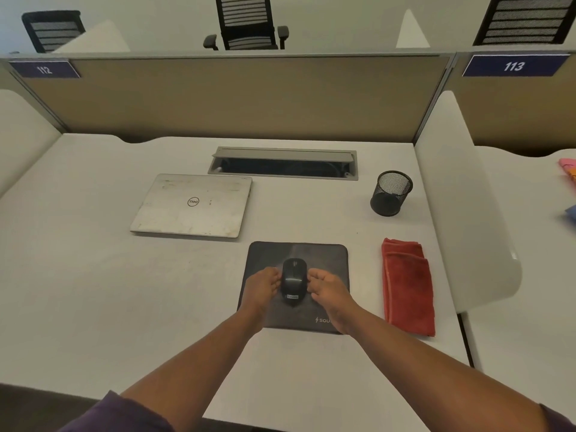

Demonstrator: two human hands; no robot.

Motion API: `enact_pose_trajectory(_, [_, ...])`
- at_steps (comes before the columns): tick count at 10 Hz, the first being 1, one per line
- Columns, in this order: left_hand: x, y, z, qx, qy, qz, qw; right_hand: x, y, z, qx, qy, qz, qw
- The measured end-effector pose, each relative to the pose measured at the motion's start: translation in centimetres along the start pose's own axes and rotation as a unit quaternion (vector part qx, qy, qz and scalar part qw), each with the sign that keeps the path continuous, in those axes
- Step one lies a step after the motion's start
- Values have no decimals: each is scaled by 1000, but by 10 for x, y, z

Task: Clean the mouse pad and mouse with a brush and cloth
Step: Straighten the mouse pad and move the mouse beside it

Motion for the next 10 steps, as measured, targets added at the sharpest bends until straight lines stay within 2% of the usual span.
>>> enact_pose_trajectory(4, [-6,3,1,-3,-8,14,1000,-1,-2,-4,5,3,-24,1000])
enact_pose_trajectory(9, [-19,19,-5,-182,-46,87,978,10,-16,9,97,-18,-98,990])
enact_pose_trajectory(10, [-15,21,-20,-232,-96,94,963,10,-16,20,136,3,-101,986])
Point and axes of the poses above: each hand's wrist, its own x-axis away from the middle knuckle, its own y-axis out of the back of the hand, z = x × y, the point moved 1 cm from there along -x, towards the middle knuckle, and after that the axes turned 8 degrees about -x, right-handed, at the moved point
